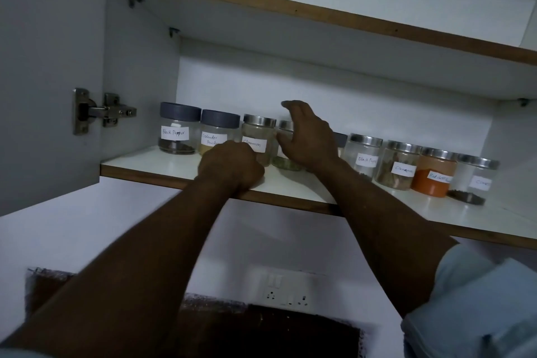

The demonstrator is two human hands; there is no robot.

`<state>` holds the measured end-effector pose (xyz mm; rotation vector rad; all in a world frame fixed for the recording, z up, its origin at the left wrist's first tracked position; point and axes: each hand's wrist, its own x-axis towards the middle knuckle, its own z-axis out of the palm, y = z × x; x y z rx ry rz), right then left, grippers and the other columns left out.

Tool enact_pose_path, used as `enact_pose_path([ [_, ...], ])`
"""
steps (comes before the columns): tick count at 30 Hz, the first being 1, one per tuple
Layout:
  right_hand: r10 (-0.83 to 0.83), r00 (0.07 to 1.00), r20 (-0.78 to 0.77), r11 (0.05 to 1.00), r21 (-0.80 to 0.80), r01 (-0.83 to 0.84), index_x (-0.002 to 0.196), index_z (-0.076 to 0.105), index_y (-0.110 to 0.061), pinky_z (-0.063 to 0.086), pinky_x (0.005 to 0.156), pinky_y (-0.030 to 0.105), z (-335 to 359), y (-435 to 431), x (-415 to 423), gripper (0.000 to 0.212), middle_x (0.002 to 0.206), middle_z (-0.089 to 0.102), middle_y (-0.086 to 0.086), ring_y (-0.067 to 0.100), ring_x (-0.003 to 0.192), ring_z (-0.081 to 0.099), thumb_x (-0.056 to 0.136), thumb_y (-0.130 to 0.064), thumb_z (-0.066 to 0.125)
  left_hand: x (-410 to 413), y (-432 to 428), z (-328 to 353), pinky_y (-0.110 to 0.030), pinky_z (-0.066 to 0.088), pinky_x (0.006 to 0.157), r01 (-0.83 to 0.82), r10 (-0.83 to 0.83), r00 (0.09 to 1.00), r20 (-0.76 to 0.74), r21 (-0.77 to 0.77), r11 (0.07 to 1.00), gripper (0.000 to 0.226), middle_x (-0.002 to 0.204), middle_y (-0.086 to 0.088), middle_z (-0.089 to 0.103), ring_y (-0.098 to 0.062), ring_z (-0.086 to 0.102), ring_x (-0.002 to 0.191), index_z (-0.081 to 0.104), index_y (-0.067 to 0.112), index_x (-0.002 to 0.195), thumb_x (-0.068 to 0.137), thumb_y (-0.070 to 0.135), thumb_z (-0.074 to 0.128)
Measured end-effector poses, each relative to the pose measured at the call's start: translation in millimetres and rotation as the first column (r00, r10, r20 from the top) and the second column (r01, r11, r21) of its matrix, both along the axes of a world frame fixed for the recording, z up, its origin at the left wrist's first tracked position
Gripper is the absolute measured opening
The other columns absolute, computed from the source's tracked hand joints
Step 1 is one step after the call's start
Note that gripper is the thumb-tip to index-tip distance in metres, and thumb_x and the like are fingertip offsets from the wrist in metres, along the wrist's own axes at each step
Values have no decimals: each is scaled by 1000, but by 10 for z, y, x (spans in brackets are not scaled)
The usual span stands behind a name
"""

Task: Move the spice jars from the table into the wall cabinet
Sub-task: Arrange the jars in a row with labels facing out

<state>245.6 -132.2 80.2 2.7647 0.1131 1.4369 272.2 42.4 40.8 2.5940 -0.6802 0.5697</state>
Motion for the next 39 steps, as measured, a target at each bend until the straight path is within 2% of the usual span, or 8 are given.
enact_pose_path([
  [6,-54,979,-198,998,5,56,139,50,-17,44,88,36,33,329,293,68,136,57,8,28,115,60,84,-49,72,25,36,-29,-38,52,82,19,-21,998,54,36,999,37,105,-3,70,-24,64,97,71,23,111,85,46,59],
  [12,-73,988,-138,995,54,81,119,53,-14,43,75,33,-38,394,499,51,116,61,9,28,99,62,81,-37,78,71,11,-60,-38,48,80,11,-8,997,76,-47,999,35,110,-6,71,-27,65,102,70,20,111,90,45,57],
  [20,-86,985,-148,993,68,96,120,52,-16,42,75,34,-52,363,527,49,119,62,9,30,101,62,83,-39,75,89,-12,-57,-35,43,76,-11,16,998,62,-80,997,37,113,-6,70,-27,65,104,71,18,111,90,45,57],
  [24,-61,992,-110,991,112,74,147,43,-14,48,97,40,-64,402,446,72,149,50,10,31,123,58,87,-40,72,24,33,-59,-33,44,72,13,2,996,85,-171,985,32,104,-9,72,-27,66,98,71,14,103,90,41,61],
  [27,-10,1000,30,991,136,6,150,44,-12,48,100,40,-40,493,362,69,153,47,8,30,124,59,90,-36,69,42,202,-62,-32,45,70,-40,65,992,104,-232,972,28,94,-9,72,-23,62,82,72,12,97,91,37,61],
  [31,99,995,-10,994,44,-98,145,51,-15,51,97,39,31,773,385,64,149,53,5,26,118,63,90,-43,70,254,599,-62,-37,51,77,-180,186,982,32,-142,973,32,102,-8,70,-25,64,91,70,13,109,88,36,64],
  [34,73,992,-107,997,-12,-75,141,55,-18,51,95,40,82,999,482,62,143,57,5,27,118,62,87,-47,71,318,709,-58,-37,50,79,-181,186,982,46,-83,980,36,109,-8,71,-27,65,99,69,14,114,88,37,64],
  [39,2,980,-198,999,-33,-9,124,58,-15,43,76,32,-31,1132,718,49,116,64,9,30,102,63,83,-36,75,348,701,-72,-35,41,74,-186,184,978,98,11,982,31,108,-8,71,-28,65,101,71,16,107,91,38,55],
])
